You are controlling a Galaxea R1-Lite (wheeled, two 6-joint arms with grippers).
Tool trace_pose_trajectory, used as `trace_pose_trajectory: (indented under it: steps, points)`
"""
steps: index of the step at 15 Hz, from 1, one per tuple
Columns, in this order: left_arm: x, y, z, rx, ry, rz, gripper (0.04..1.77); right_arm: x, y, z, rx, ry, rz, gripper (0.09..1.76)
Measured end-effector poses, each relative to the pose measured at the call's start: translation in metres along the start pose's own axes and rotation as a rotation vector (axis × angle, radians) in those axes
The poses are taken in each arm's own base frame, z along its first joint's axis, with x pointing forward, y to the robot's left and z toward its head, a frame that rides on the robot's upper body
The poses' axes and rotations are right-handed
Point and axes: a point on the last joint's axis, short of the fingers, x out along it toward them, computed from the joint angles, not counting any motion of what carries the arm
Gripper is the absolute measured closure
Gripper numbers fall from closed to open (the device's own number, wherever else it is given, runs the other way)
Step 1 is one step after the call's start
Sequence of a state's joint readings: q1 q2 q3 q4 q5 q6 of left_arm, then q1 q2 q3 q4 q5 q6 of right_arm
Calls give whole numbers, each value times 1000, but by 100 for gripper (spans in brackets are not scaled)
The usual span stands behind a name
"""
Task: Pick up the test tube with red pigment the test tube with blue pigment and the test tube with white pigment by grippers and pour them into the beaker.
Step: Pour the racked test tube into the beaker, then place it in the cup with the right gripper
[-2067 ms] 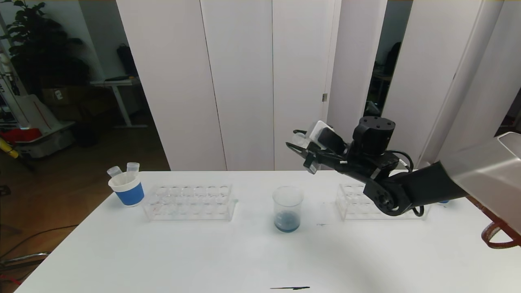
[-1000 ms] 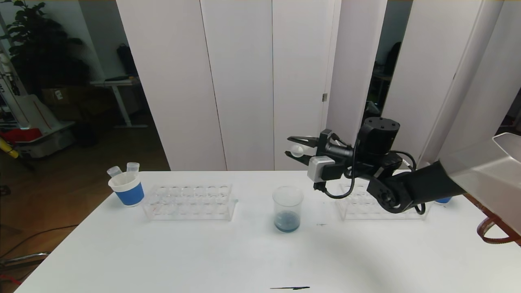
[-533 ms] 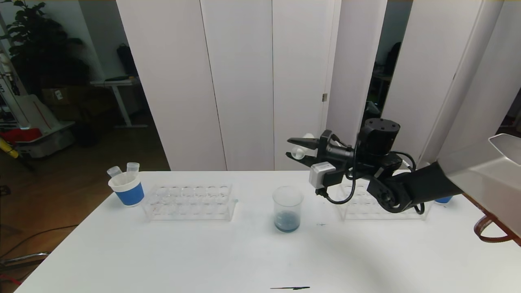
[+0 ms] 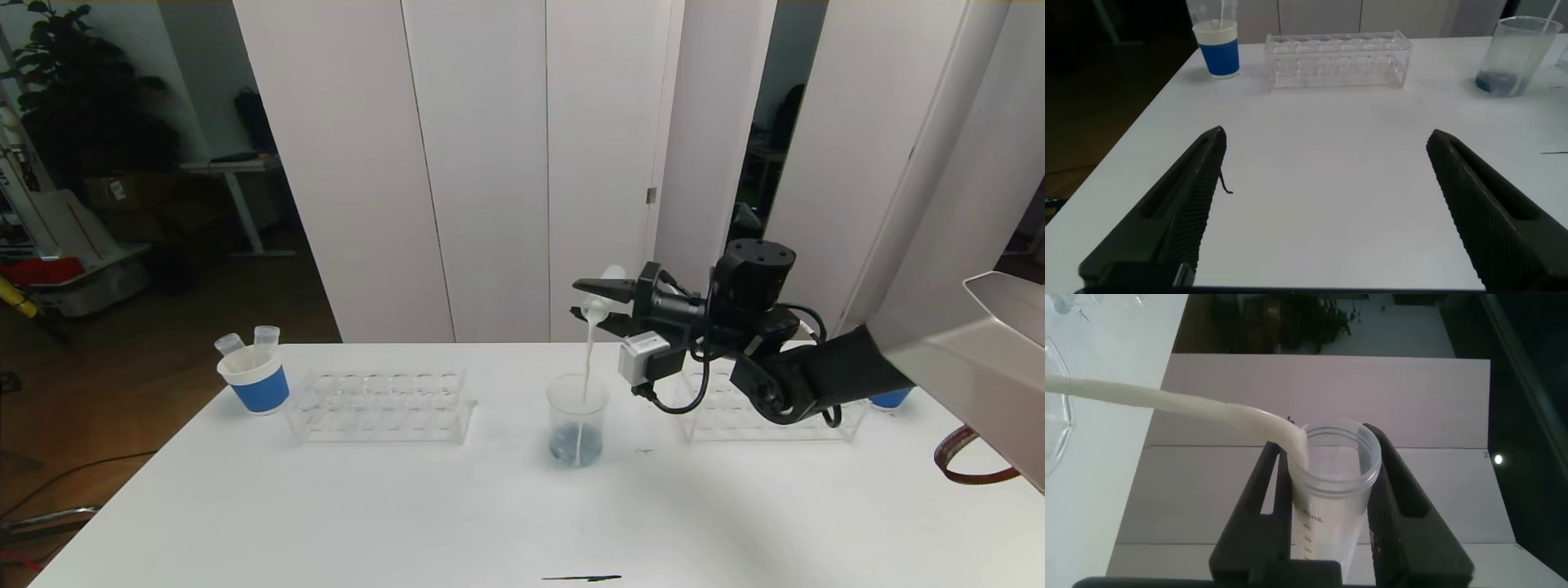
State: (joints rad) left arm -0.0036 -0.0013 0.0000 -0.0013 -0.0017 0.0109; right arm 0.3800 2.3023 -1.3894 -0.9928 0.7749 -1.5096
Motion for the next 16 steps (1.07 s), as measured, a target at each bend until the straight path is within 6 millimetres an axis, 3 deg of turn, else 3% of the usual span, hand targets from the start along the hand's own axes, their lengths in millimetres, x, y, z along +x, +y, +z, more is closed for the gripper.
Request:
trace_pose_trajectory:
  steps: [9, 16]
  points:
    - [0, 0, 0, 0, 0, 0, 6, 1, 4, -11, -56, 0, -7, 125]
    - [0, 0, 0, 0, 0, 0, 6, 7, -7, -15, -163, -52, -42, 125]
